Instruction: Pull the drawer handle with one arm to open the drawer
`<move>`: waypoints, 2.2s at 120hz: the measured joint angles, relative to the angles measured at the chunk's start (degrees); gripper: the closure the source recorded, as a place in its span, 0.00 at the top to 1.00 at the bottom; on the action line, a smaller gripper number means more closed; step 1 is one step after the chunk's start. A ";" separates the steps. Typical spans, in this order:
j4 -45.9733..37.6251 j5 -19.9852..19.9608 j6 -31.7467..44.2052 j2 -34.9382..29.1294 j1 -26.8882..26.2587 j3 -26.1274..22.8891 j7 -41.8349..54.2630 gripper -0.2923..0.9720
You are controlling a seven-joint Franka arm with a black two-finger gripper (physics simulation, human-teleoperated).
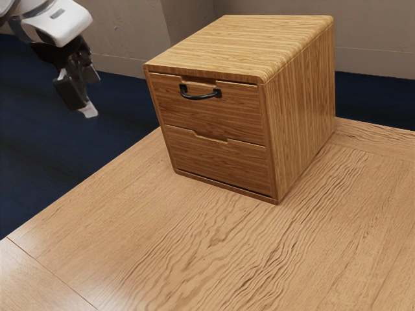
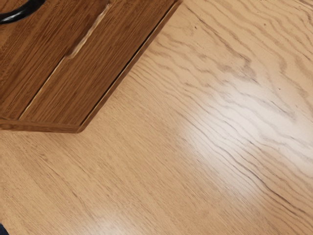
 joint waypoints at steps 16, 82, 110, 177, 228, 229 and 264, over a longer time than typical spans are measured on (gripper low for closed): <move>-0.08 -0.08 3.37 -0.05 -0.03 -0.08 7.64 0.77; 0.76 0.31 6.49 5.58 -4.57 -1.12 28.94 0.77; 1.79 0.09 8.51 7.72 -5.00 -2.57 34.92 0.77; 7.53 -0.17 10.20 10.30 -6.98 -2.22 42.49 0.77; 7.71 -0.29 11.30 11.62 -0.99 -2.34 44.92 0.77; 7.71 -0.29 11.33 11.65 -1.03 -2.37 44.95 0.77; 7.09 -2.01 14.24 12.73 -3.55 -2.18 45.74 0.77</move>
